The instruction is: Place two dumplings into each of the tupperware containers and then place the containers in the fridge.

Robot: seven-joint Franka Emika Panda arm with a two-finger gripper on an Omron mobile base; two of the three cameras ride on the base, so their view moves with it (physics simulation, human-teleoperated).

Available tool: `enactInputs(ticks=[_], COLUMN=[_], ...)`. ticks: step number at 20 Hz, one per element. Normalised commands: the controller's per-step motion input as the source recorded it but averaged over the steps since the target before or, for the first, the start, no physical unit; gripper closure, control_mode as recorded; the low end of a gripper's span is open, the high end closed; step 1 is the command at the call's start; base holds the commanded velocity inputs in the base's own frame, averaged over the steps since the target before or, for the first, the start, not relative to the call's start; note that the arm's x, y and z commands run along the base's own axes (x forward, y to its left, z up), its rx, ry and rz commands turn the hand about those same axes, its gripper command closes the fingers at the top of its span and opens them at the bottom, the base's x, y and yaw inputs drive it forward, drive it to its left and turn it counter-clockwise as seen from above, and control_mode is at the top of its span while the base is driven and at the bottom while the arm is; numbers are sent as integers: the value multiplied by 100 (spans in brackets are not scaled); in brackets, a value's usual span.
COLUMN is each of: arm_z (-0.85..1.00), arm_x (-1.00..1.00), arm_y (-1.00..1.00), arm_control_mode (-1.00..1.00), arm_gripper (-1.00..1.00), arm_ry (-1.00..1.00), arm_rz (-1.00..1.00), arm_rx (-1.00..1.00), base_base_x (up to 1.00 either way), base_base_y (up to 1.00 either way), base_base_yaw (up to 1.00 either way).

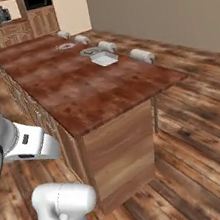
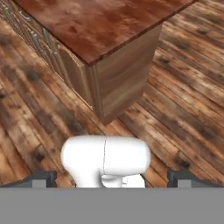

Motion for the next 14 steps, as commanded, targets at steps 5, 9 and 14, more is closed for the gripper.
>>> enactInputs(ticks=[5,9,14], arm_z=[0,0,0], arm_x=[0,0,0], arm_y=[0,0,0], arm_control_mode=[100,100,100], arm_gripper=[-100,-100,-100], arm_ry=[0,0,0], arm_rz=[0,0,0], arm_rx=[0,0,0], base_base_x=[3,36,94], base_base_y=[0,-7,-13], base_base_yaw=[-92,-75,-37])
